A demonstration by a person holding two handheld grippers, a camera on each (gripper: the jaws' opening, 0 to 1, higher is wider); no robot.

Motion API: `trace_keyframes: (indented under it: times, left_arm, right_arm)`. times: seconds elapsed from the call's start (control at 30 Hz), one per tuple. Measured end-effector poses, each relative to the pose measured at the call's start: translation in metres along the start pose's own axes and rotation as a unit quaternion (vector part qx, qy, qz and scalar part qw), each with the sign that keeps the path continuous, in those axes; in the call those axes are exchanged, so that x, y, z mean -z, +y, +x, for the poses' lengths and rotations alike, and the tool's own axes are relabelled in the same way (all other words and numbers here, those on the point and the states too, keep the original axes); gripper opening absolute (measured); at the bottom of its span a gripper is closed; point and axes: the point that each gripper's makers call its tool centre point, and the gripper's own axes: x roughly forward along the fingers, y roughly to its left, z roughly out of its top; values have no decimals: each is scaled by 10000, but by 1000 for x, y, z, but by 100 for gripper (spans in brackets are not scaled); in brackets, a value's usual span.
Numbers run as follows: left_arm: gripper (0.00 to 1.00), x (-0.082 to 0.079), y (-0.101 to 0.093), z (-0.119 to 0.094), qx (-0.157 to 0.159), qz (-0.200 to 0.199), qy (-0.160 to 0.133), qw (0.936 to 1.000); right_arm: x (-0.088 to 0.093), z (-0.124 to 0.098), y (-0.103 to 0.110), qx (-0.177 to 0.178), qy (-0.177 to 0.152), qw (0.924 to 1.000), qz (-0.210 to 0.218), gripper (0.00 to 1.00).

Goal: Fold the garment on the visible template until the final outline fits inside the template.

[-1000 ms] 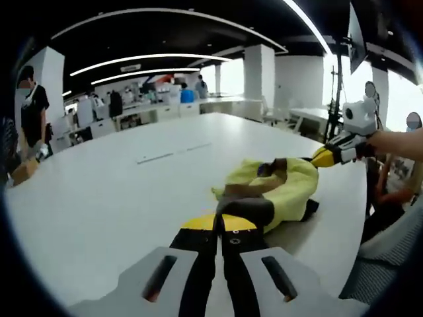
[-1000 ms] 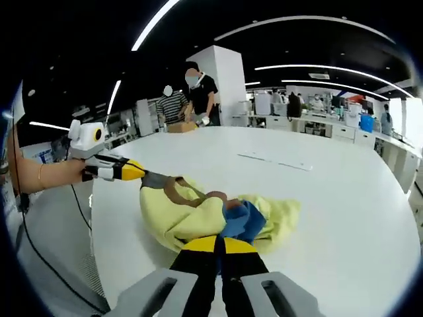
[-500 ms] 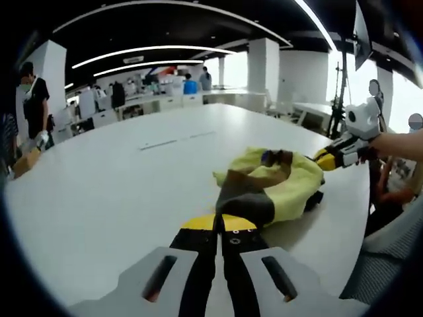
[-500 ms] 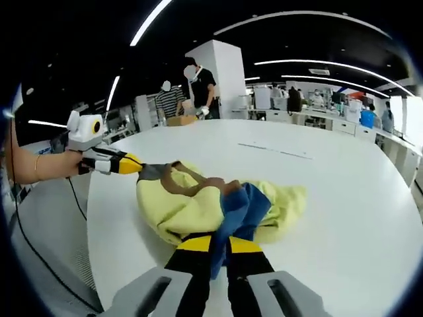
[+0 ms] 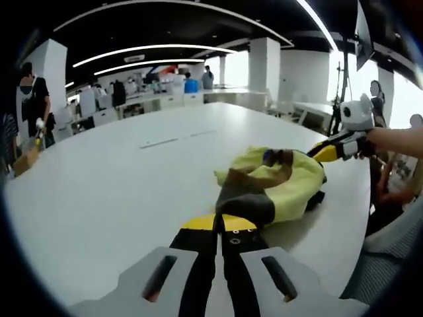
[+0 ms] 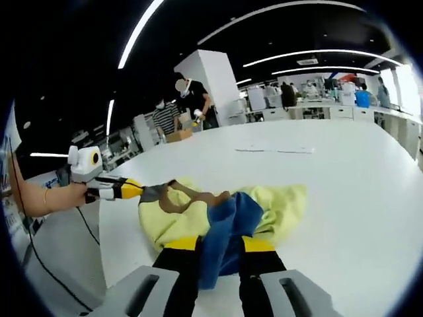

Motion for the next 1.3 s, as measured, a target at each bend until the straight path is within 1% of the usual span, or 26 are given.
trace_keyframes:
  times: [0.03,0.07,0.1,0.2,0.27,0.33,0.4,0.57,0.6,0.63,0.67,0.77,0.83,0.97,1.03,1.13,1.2,1.3]
  left_arm:
    - [0,0,0,0,0,3,8,10000]
    - [0,0,1,1,2,13,22,10000]
    - [0,0,1,1,3,20,29,10000]
    - [0,0,1,1,11,29,38,10000]
    - [0,0,1,1,12,41,36,10000]
    - [0,0,2,2,15,39,40,10000]
    - [0,0,2,2,16,40,37,10000]
    - [0,-2,2,1,6,56,16,10000]
    - [0,-2,2,1,7,57,10,10000]
    - [0,-3,2,1,5,54,2,10000]
    - [0,-4,2,1,1,58,-16,10000]
    - [0,-3,2,1,11,61,-8,10000]
    - [0,-3,2,1,0,61,4,10000]
    - [0,-4,1,1,-4,64,-17,10000]
    - [0,-6,1,0,1,70,-30,10000]
    - [0,-10,1,-2,4,71,-58,10000]
    - [0,-17,1,-5,26,87,-133,9999]
    - [0,-32,-1,-8,63,152,-269,9995]
  right_arm:
    - [0,1,1,-77,-1,9999,145,16]
    - [0,2,-1,-93,-15,9998,160,15]
    - [0,2,2,-183,-32,9994,296,13]
    - [0,3,1,-255,-62,9984,505,6]
    - [1,3,1,-284,-71,9978,590,6]
    - [2,3,1,-273,-55,9978,604,3]
    - [4,3,2,-266,-4,9984,502,0]
    - [2,-2,4,-205,-62,9987,458,0]
    - [-1,-4,6,-291,-119,9985,451,0]
    - [-3,-5,9,-354,-176,9977,556,0]
    - [-4,-6,7,-342,-204,9973,609,0]
    - [-1,-5,6,-303,-137,9981,527,0]
    - [1,-5,5,-319,-103,9973,646,0]
    - [0,-6,5,-266,-107,9985,475,0]
    - [-3,-8,5,-254,-143,9987,413,0]
    - [-9,-12,7,-247,-190,9993,206,0]
    - [-15,-15,8,-220,-213,9995,11,0]
    - [-26,-20,9,-172,-290,9993,-131,0]
